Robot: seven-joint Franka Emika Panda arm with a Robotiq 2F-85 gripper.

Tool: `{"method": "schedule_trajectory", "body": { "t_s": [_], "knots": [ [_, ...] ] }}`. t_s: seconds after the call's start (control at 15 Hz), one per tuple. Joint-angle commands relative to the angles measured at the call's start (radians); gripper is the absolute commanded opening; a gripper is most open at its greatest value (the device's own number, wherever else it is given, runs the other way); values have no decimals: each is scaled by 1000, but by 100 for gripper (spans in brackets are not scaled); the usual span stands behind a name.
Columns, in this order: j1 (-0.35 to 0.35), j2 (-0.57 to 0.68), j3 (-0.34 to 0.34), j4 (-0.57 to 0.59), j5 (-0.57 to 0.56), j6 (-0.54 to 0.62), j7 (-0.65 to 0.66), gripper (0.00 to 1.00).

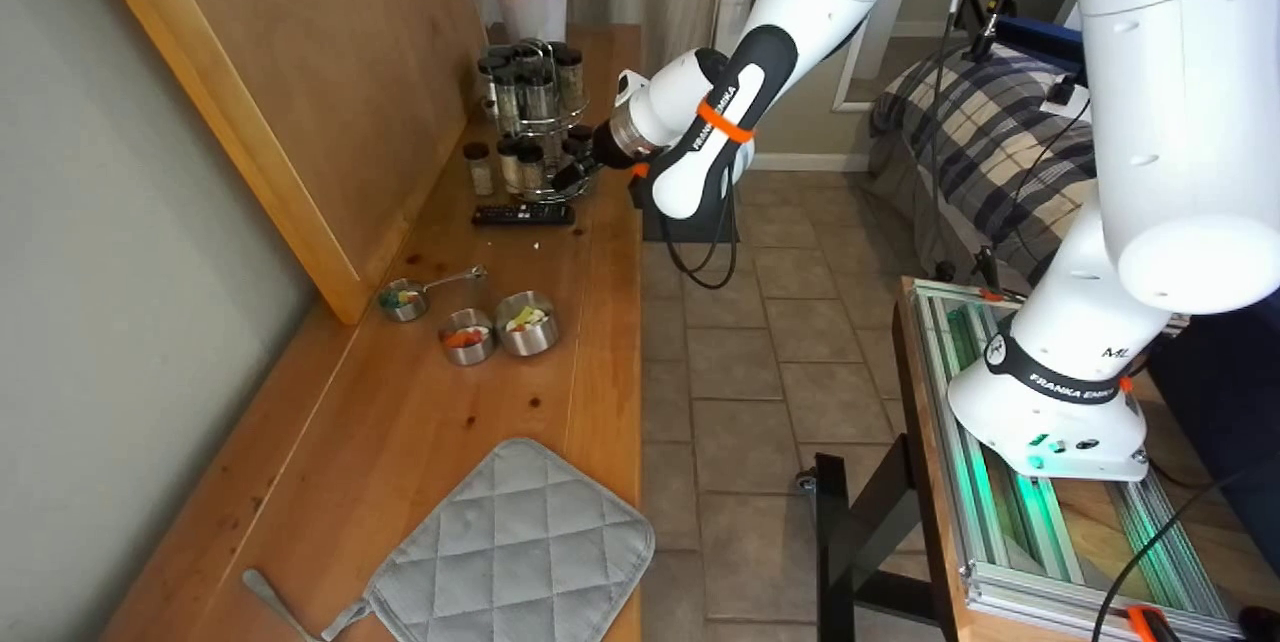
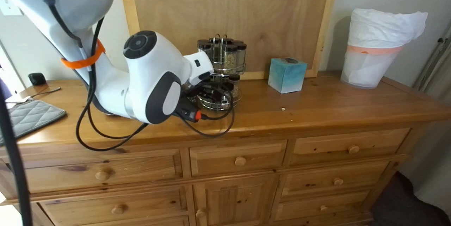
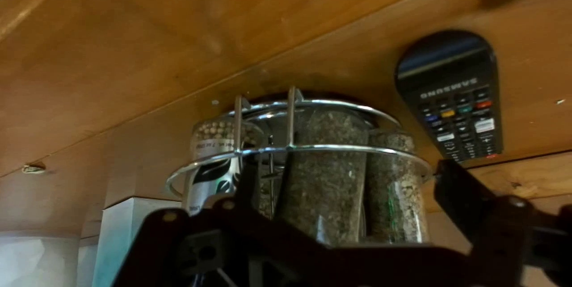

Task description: Move the seasoning rack to the left, pick up the container on the left and put it on the bottom compartment of the seasoning rack

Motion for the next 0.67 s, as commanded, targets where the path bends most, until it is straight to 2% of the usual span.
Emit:
{"method": "schedule_trajectory", "body": {
  "t_s": [0.0,0.4,0.6],
  "knots": [
    [-31,-53,32,-27,-29,-58,12,100],
    [-37,-77,53,-37,-41,-39,-9,100],
    [-31,-86,54,-41,-39,-65,-11,100]
  ]
}}
